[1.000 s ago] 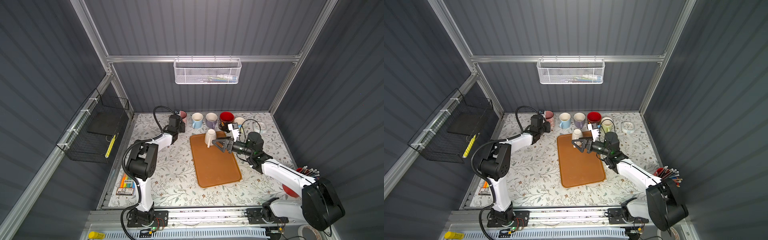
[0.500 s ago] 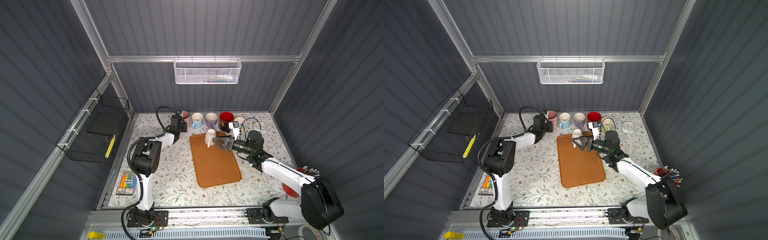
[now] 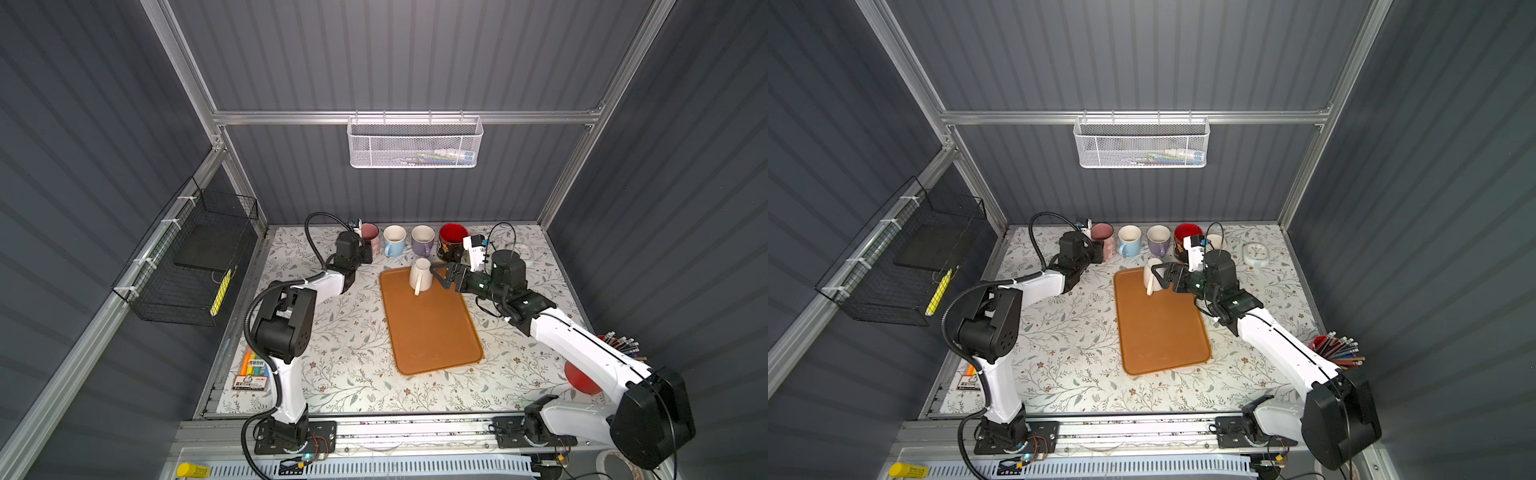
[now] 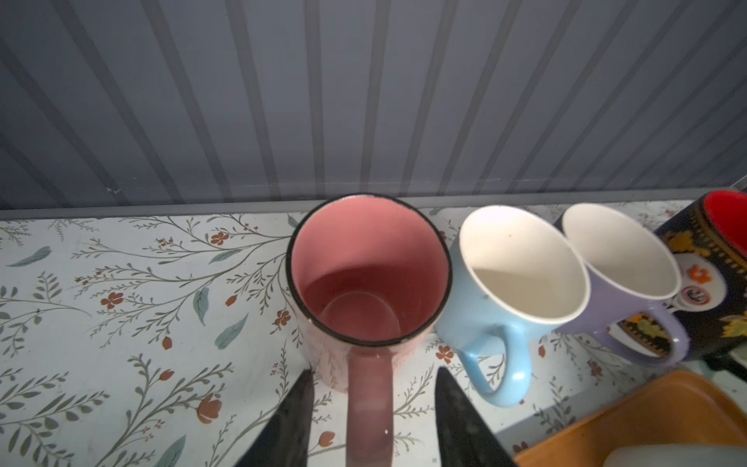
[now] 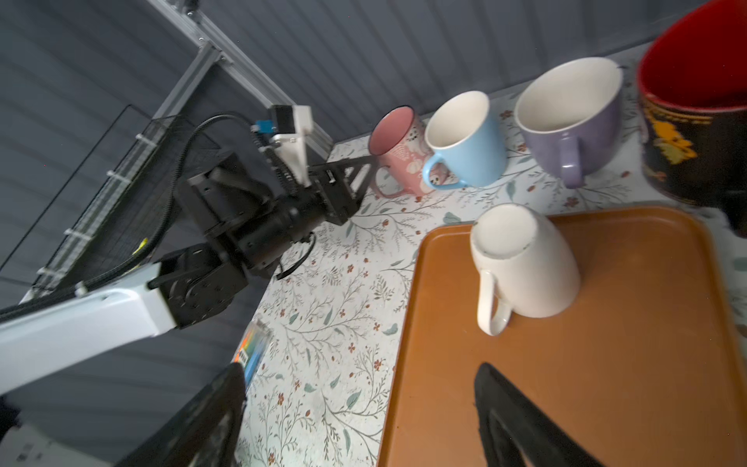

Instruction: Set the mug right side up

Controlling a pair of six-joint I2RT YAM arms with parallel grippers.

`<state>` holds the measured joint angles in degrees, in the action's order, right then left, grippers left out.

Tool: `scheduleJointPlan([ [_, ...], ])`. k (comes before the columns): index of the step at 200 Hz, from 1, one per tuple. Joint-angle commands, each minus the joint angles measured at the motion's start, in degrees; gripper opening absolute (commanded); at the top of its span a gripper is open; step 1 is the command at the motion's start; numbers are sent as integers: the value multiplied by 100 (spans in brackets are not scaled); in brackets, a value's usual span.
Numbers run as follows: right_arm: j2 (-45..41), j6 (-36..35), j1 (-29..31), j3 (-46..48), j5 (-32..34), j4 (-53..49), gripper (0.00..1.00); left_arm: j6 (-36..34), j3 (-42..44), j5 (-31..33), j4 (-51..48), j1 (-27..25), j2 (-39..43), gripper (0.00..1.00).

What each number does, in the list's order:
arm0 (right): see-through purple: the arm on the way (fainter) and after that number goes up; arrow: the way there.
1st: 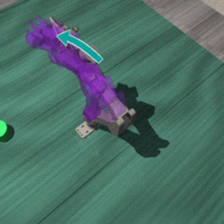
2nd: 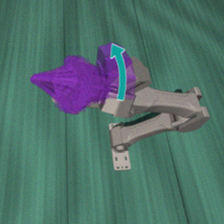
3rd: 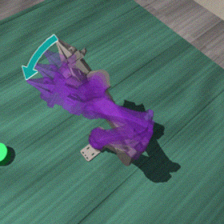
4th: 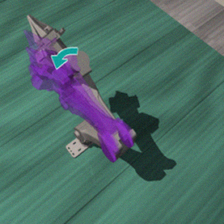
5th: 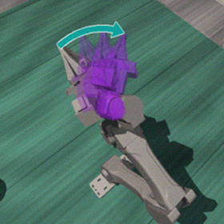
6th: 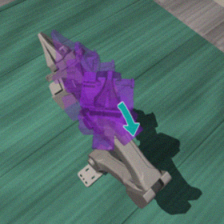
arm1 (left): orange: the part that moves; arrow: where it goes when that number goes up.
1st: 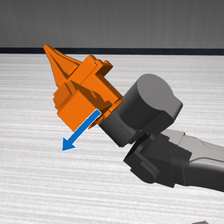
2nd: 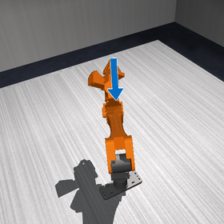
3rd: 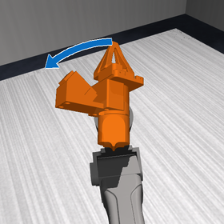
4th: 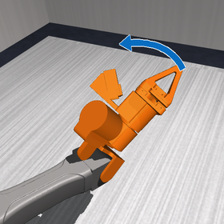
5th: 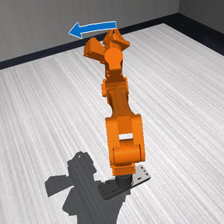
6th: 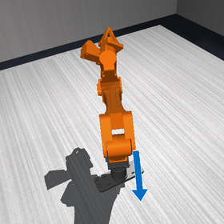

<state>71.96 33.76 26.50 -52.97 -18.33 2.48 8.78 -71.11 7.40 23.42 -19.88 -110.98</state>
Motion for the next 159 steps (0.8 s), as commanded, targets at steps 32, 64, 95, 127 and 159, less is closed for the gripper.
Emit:
scheduleJointPlan([
  [32, 318, -288, 730, -785, 2755, -1823, 87, 307, 737, 108, 280, 28, 1017, 75],
  [64, 839, -255, 1012, -1157, 3491, -2101, 87, 647, 1096, 280, 0, 19, 1731, 89],
  [95, 1421, -211, 1133, -1263, 3833, -1915, 84, 1372, 961, 430, -1250, 24, 2237, 98],
  [127, 2068, -195, 1192, -1642, 3873, -2002, 80, 1812, 1240, 144, -1805, 19, 2934, 100],
  [159, 2703, -62, 1148, -2150, 3660, -2225, 80, 2277, 1645, -513, -1964, 19, 3552, 100],
])
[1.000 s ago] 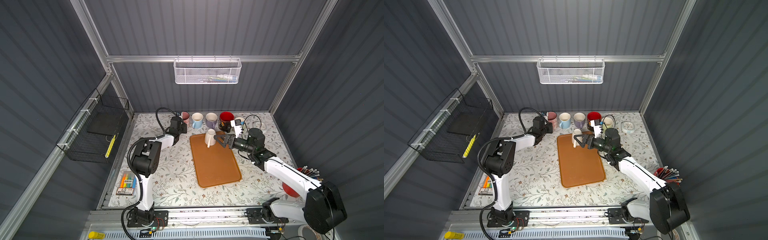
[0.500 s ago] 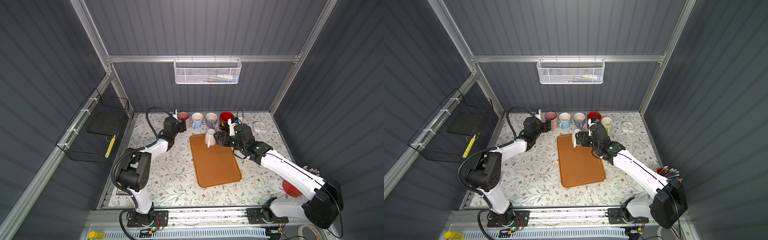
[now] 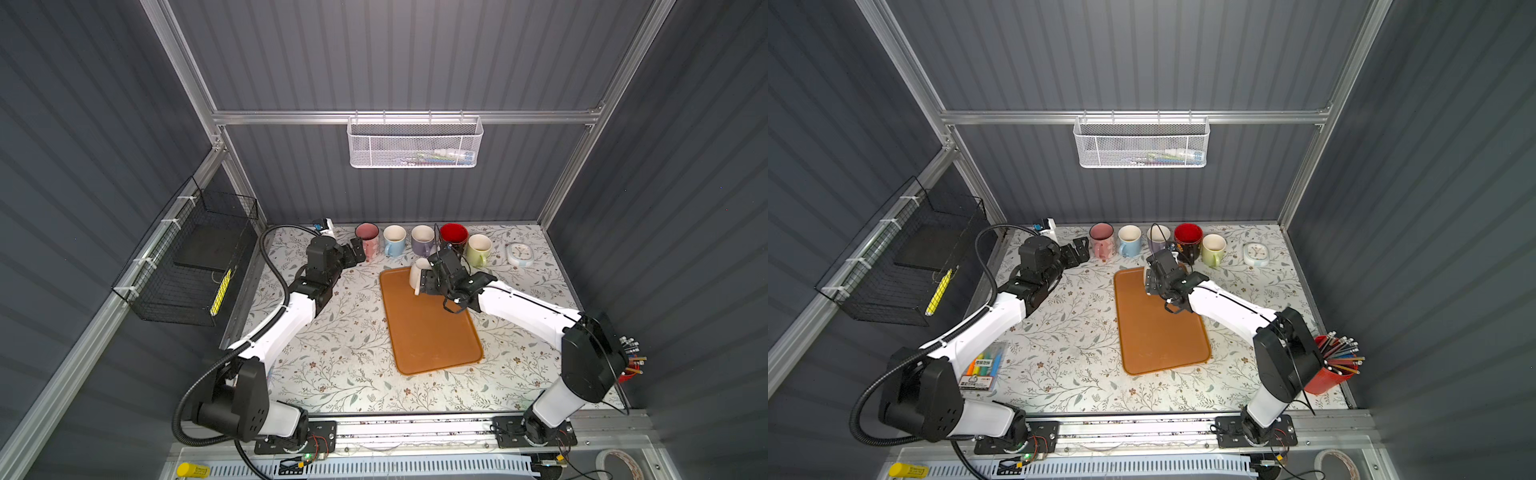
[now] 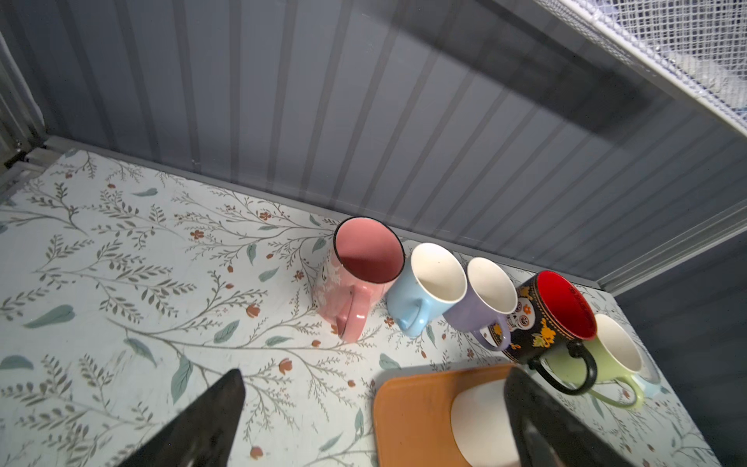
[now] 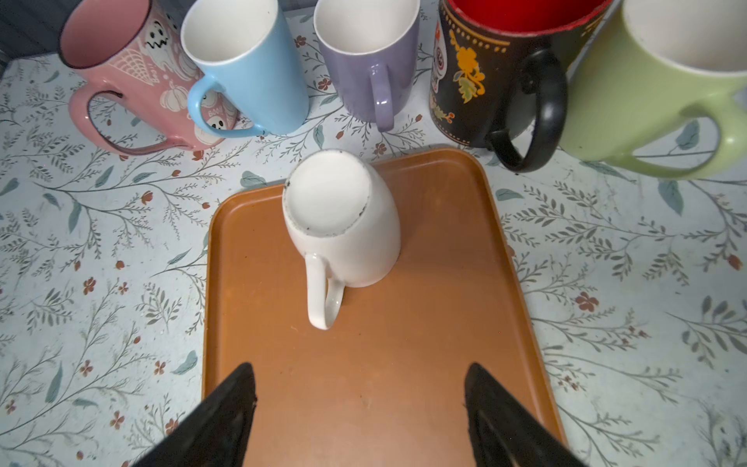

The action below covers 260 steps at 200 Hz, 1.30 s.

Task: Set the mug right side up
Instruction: 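Lower the right gripper onto the upside-down white mug's base on the tray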

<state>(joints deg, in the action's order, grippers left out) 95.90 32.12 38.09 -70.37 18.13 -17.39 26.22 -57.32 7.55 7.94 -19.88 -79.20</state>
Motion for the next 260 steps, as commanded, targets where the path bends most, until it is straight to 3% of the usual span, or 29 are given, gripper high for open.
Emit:
scheduleJointPlan([
  [1, 326, 102, -11, -422, 10, -243, 80, 551, 279, -541, -421, 19, 394, 100],
  [47, 1014, 178, -28, -1059, -92, -358, 82, 762, 719, -931, -604, -24, 1062, 100],
  [123, 1754, 480, -187, -1304, -119, -379, 67, 711, 979, -1080, -769, -43, 1416, 100],
  [191, 1740, 414, -376, -928, -332, -238, 38, 831, 1176, -1404, -193, -60, 1114, 100],
  [260, 1748, 14, -451, -1065, -556, -295, 37, 759, 1116, -1415, -171, -68, 952, 100],
])
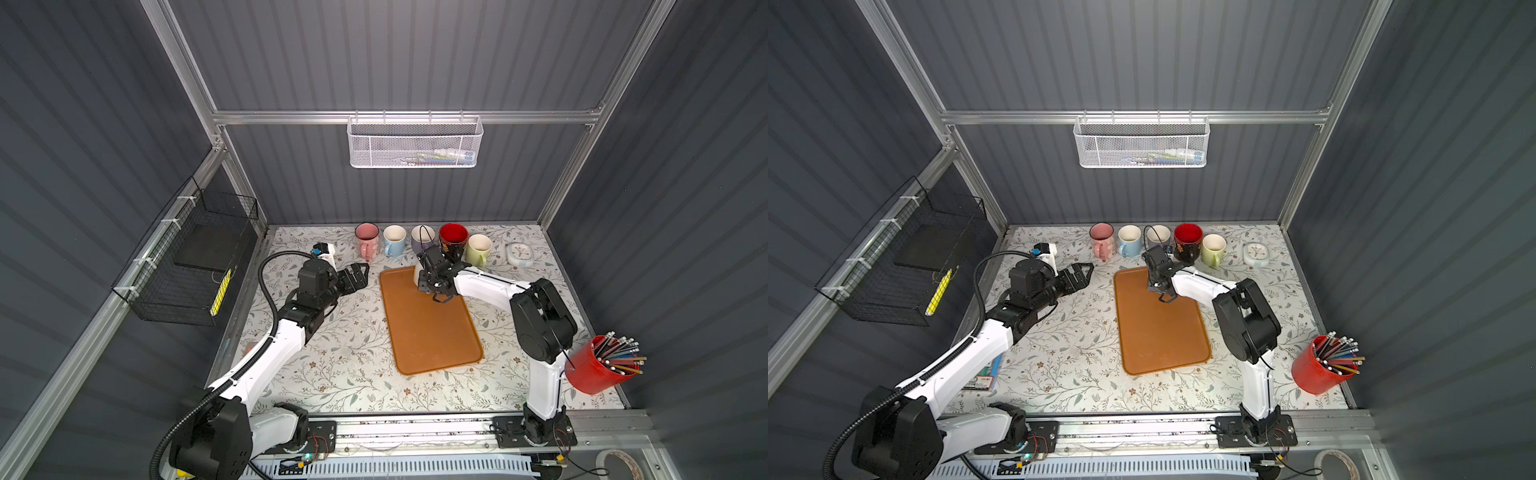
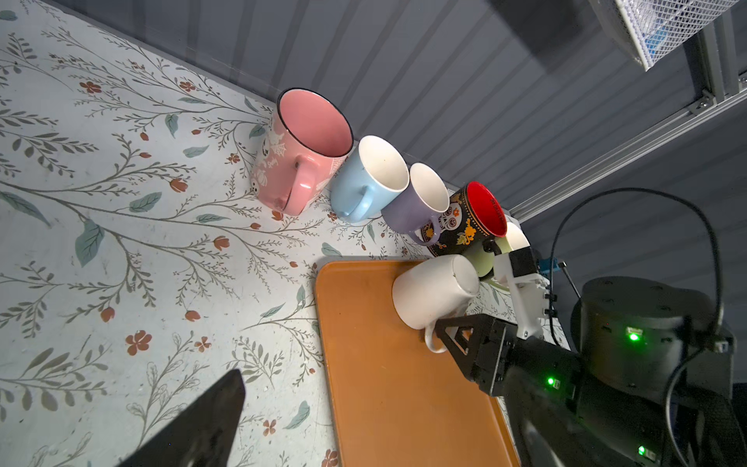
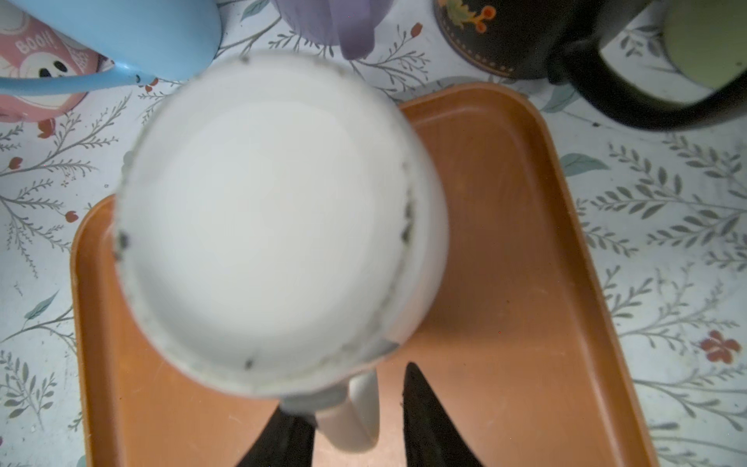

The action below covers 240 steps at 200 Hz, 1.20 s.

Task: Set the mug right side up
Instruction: 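Lower the right gripper onto the upside-down white mug's base on the tray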

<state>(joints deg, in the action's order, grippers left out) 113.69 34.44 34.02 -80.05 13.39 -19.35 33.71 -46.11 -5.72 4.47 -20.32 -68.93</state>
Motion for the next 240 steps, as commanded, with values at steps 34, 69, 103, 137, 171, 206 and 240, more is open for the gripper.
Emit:
scheduleJointPlan([
  [34, -20, -391, -79, -220, -12, -174, 38, 17, -27, -136, 241, -33, -187, 100],
  [69, 21, -606, -100, -333, 14, -208, 37, 34, -94, -166, 274, -42, -288, 100],
  [103, 153, -757, -113, -473, -48, -257, 33, 43, -145, -167, 291, -58, -392, 100],
  [137, 277, -858, -115, -593, -23, -261, 28, 48, -223, -184, 291, -104, -498, 100],
  [171, 376, -886, -141, -625, -43, -257, 23, 48, -326, -166, 256, -182, -593, 100],
  [206, 400, -930, -160, -617, -34, -261, 13, 42, -424, -87, 221, -301, -700, 100],
  [240, 273, -991, -167, -538, -12, -261, 0, 8, -535, -1, 169, -418, -790, 100],
])
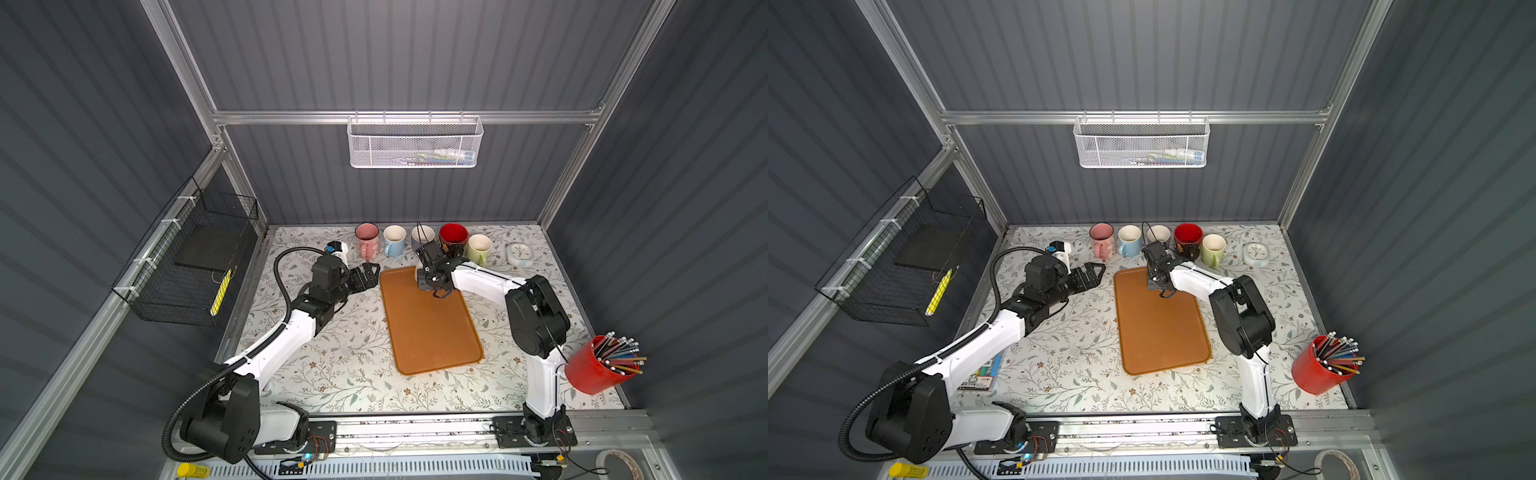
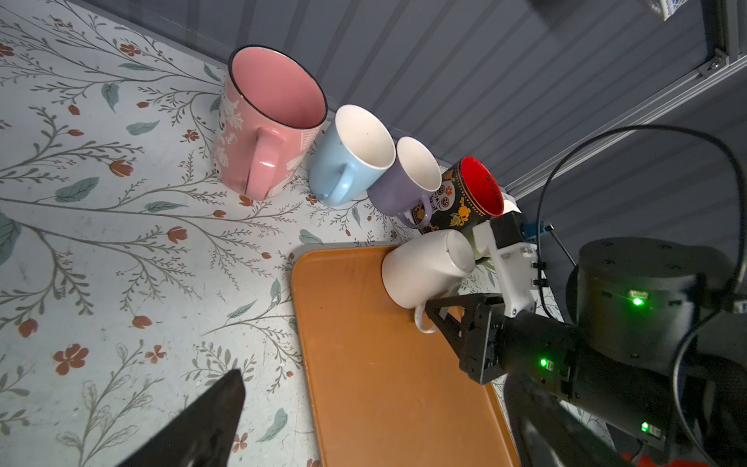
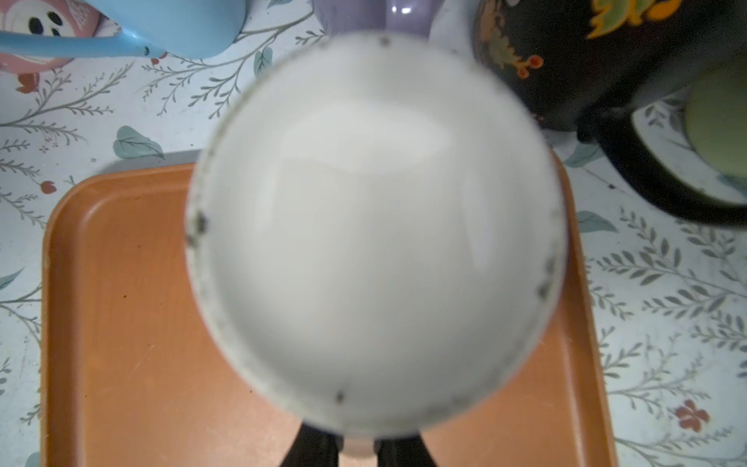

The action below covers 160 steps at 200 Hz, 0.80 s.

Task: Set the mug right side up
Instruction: 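Lower the right gripper onto the upside-down white mug's base on the tray, then lift the white mug and tilt it toward the left gripper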

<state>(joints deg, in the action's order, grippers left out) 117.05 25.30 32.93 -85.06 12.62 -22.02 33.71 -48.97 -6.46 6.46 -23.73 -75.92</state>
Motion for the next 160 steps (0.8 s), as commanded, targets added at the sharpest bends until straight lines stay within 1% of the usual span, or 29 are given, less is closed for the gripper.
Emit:
scheduleJointPlan([
  [1, -66, -78, -58, -38, 65, 9, 0, 1, -251, 74, -30, -78, -95, 100],
  [44, -407, -146, -53, 244, -37, 172, 0, 12, -241, -6, 65, -128, -202, 100],
  [70, -765, -203, -50, 521, -244, 411, 0, -14, -107, -253, 311, -124, -255, 100],
  [101, -1274, -283, -52, 863, -557, 693, 0, 20, 211, -494, 816, -123, -249, 100],
  [133, -1901, -418, -53, 1348, -1096, 1157, 0, 145, 498, -769, 1239, -116, -289, 100],
  [153, -2346, -469, -55, 1694, -1400, 1503, 0, 320, 766, -1080, 1784, -100, -368, 97],
  [160, -2497, -486, -56, 1807, -1494, 1614, 0, 400, 897, -1164, 2034, -113, -377, 95],
])
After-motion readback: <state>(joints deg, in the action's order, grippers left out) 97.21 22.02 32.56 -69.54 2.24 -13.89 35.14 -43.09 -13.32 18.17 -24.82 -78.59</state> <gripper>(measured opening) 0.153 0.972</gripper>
